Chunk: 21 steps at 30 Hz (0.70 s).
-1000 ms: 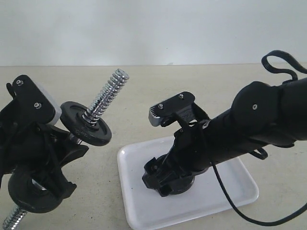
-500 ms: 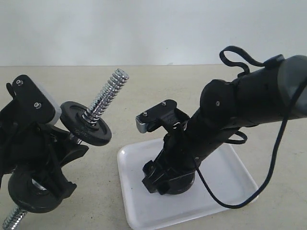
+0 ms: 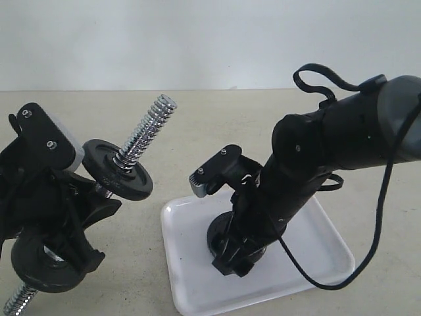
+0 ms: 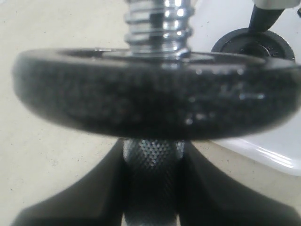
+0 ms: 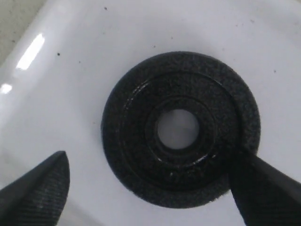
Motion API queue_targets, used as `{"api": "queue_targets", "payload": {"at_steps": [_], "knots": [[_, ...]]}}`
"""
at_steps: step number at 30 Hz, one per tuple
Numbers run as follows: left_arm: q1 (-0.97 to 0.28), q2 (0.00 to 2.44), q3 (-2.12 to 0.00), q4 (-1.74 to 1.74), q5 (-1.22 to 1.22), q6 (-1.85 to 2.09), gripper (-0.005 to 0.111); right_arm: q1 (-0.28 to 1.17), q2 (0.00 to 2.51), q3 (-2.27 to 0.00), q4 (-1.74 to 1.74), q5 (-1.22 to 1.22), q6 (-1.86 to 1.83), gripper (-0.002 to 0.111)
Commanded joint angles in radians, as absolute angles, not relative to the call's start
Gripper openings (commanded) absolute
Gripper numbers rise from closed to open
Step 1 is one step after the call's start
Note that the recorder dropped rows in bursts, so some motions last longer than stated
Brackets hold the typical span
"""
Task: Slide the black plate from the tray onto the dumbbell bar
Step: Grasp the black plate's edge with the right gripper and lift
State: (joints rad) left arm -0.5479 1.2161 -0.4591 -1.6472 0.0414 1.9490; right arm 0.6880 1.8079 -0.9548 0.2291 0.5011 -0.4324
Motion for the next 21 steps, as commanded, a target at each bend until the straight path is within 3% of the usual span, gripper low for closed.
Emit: {"api": "queue_targets", "payload": {"at_steps": [1,9,18,21], "knots": [[-0.547,1.164,-0.512,-1.659,0.052,1.957,0.004,0.692,1.807,-0.959,0.056,0.507,-0.440,0.081],[-0.547,1.164,-0.512,-1.659,0.052,1.955,0.004,0.692,1.807,-0.959,-0.174,0.471,-0.403,0.081],[-0.547,1.164,-0.512,-1.659,0.052,1.944,0.004,0.692,1.807,-0.959,-0.140,0.329,0.409,0.081],[-0.547,1.164,-0.512,-1.659,0.052,1.928,0.004,0.692,1.807,-0.959,-0.140,0.338,0.454,0.081]]}}
